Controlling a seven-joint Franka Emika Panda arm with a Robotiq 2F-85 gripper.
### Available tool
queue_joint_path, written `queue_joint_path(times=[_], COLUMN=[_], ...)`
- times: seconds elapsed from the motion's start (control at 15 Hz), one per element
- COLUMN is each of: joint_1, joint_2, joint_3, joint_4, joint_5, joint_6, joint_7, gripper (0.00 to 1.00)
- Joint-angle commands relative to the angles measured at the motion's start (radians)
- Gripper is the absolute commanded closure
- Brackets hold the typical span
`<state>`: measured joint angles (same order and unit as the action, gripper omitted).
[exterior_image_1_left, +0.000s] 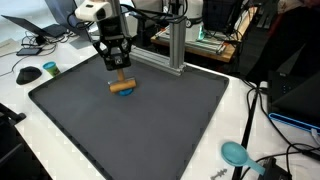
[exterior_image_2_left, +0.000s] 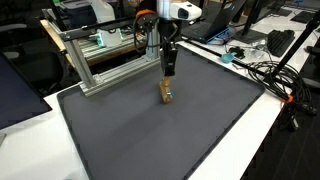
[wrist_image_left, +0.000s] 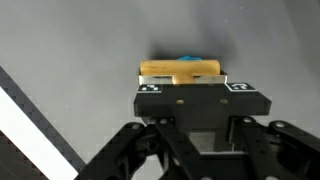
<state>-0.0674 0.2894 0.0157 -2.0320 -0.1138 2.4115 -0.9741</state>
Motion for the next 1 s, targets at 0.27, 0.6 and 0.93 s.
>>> queue_joint_path(times=[0.27,0.6,0.93], joint_1=[-0.010,-0.018,-0.029], joint_2=[0.031,0.052,0.062], joint_3=[0.025,0.036,0.047], joint_4=[0.003,0.012,0.016], joint_5=[0.014,0.042,0.082], joint_6=[0.034,0.028,0.028], joint_7=[-0.056,-0.091,-0.129], gripper=[0.78,0.78,0.78])
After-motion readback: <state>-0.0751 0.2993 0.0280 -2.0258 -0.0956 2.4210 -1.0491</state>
